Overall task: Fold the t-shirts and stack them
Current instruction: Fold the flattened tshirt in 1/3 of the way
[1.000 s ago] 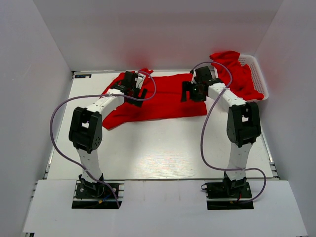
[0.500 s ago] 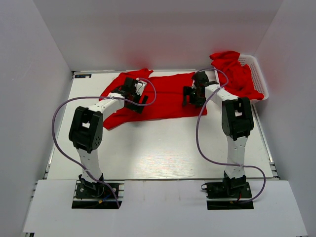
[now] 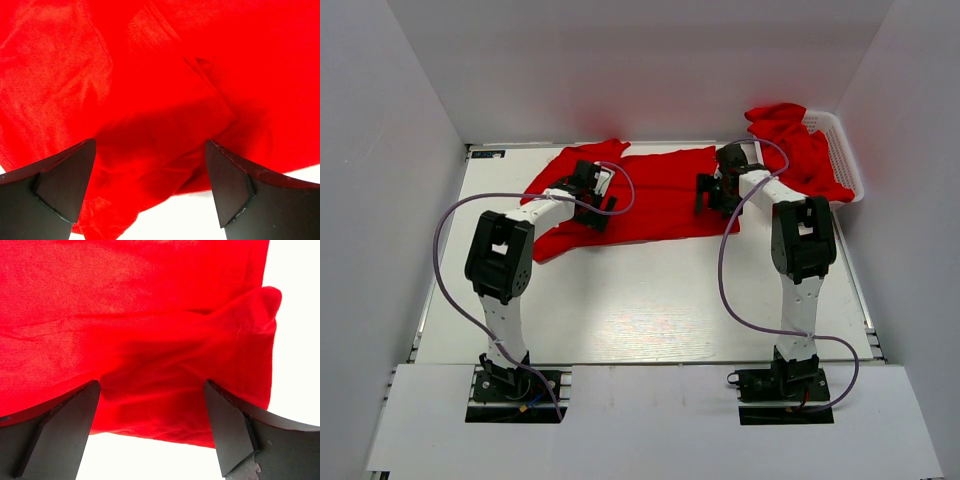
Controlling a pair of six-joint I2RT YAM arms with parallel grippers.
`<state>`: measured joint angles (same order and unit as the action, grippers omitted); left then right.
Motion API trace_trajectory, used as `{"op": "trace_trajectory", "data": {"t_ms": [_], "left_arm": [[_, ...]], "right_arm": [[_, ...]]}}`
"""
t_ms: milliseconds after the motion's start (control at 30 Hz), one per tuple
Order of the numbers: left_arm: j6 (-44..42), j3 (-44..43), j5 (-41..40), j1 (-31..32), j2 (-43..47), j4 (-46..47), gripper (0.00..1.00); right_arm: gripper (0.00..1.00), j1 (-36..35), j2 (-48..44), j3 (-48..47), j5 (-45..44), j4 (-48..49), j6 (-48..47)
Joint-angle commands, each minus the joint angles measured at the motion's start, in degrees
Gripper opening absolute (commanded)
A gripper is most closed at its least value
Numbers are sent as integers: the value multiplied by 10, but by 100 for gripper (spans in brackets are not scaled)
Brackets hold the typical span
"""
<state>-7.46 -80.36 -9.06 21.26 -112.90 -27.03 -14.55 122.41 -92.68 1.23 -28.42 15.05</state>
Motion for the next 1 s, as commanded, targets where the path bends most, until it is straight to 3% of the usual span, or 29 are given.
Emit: {"op": "trace_trajectory", "data": {"t_ms": [0, 200, 300, 433, 467, 533, 833, 967], "left_arm": [[3, -22, -26, 0, -4, 2, 100], [-2, -27, -34, 0, -14, 2, 91], [-2, -21, -28, 0, -8, 10, 75], [3, -16, -14, 0, -3, 16, 34], [3, -16, -14, 0, -3, 16, 14], [9, -16, -14, 0, 2, 16, 0], [9, 16, -3, -11, 45, 51, 0], [-8, 27, 51, -11, 56, 65, 0]], "right_arm": [[90, 6, 1, -7, -10, -8, 8], [90, 11, -2, -7, -10, -12, 7], [90, 11, -2, -7, -10, -12, 7], [90, 13, -2, -6, -9, -15, 8], [90, 13, -2, -5, -10, -17, 9], [90, 13, -5, -3, -10, -15, 10], [90, 17, -6, 4, -31, -15, 16], [90, 18, -4, 6, -26, -15, 16]]}}
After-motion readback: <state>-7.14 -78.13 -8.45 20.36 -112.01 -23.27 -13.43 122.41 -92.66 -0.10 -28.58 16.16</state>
